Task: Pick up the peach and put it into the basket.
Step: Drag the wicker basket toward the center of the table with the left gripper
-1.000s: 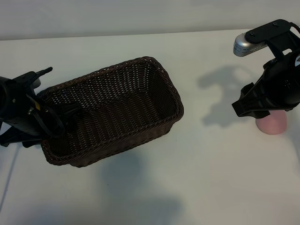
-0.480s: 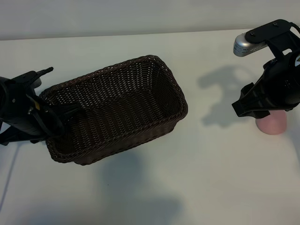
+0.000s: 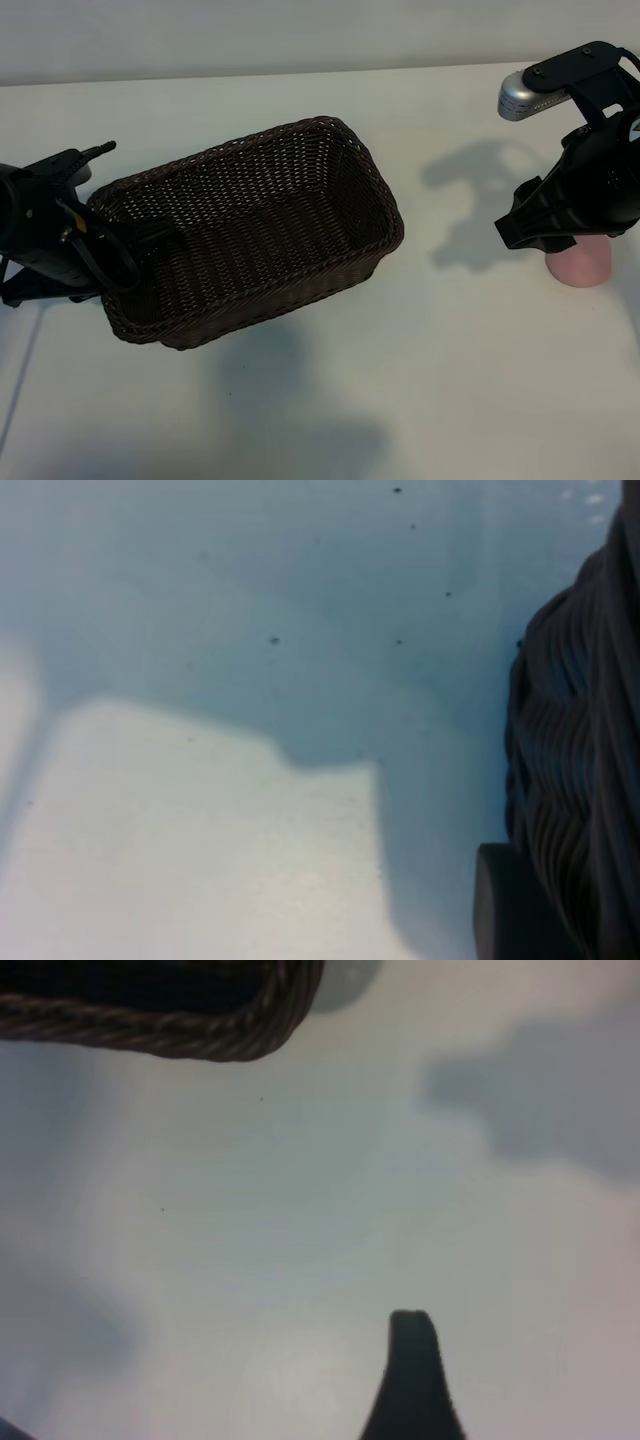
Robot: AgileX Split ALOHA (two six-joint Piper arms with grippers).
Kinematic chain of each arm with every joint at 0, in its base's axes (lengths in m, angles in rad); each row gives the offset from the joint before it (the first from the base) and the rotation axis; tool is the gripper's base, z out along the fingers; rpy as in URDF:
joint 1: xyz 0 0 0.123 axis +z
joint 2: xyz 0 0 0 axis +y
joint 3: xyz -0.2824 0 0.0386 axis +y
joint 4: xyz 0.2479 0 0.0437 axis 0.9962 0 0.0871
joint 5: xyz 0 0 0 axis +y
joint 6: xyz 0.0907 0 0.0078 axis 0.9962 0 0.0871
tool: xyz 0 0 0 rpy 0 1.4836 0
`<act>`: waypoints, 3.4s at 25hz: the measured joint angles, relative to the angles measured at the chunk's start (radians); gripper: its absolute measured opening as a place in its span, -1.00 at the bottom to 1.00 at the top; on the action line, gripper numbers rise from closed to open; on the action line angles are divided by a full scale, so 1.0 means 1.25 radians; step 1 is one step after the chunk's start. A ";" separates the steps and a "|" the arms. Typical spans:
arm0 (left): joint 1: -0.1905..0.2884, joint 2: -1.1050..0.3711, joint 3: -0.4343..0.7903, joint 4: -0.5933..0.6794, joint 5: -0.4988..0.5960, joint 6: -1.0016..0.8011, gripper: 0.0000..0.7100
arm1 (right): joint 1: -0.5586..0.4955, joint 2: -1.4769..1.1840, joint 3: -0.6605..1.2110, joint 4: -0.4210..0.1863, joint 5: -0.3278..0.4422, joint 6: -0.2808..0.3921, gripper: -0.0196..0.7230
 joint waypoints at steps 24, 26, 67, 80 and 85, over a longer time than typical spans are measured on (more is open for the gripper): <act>0.122 -0.127 0.006 -0.594 -0.007 0.611 -0.54 | 0.000 0.000 0.000 0.000 0.000 0.012 0.43; 0.147 -0.127 -0.005 -0.646 0.029 0.699 -0.54 | 0.000 0.000 0.000 0.000 0.000 0.013 0.43; 0.028 0.213 -0.309 -0.494 0.077 0.631 -0.54 | 0.000 0.000 0.000 0.001 -0.001 0.018 0.43; 0.028 0.212 -0.310 -0.509 0.112 0.606 0.84 | 0.000 0.000 0.000 0.001 -0.001 0.018 0.43; 0.028 0.170 -0.310 -0.447 0.158 0.589 0.97 | 0.000 0.000 0.000 0.001 0.000 0.018 0.43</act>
